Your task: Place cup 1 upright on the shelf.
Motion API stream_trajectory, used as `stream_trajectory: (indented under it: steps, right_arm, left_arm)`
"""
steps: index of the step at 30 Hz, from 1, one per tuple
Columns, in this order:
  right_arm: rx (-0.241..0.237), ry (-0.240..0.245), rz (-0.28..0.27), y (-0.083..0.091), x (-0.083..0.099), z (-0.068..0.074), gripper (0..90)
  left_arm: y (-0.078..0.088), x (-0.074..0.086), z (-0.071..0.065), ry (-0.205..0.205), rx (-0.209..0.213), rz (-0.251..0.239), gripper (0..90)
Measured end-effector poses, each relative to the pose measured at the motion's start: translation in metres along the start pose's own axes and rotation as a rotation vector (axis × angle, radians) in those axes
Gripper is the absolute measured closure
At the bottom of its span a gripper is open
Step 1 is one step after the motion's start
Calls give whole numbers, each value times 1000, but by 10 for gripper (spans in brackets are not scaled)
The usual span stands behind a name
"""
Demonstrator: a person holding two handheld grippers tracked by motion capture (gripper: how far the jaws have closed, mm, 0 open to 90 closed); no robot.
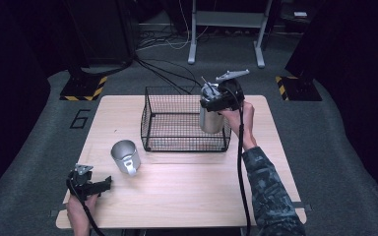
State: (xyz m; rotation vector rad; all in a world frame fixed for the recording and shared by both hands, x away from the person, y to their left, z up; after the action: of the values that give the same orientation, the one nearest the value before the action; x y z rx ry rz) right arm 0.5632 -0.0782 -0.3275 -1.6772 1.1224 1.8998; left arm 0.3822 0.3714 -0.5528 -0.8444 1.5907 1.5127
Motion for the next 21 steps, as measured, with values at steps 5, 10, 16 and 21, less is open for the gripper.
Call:
stream_trajectory:
  steps: [5,10,16,21]
  right_arm:
    - [7,-12,19,-7,5,-1,34]
    - [11,-32,31,-11,8,-1,34]
    - [9,-27,45,-16,12,-3,34]
    - [9,-31,63,-22,17,-3,34]
  left_arm:
    - [0,0,0,0,0,0,4]
    - [0,0,0,-1,0,0,4]
    - [0,0,0,-3,0,-3,4]
    - [0,0,0,-3,0,-2,4]
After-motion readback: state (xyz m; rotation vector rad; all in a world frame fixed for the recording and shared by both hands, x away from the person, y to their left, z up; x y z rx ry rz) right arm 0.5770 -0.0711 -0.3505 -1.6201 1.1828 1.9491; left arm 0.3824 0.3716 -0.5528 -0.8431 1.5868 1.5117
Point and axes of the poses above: each handheld gripper's, and its own axes: y roughly backward along the jaws, x roughly out of its underside, z roughly to its left, the point moved 3 cm from there along -y, roughly forward along the jaws, and after that the axes turned 15 degrees about -z, right-handed, at the moved point
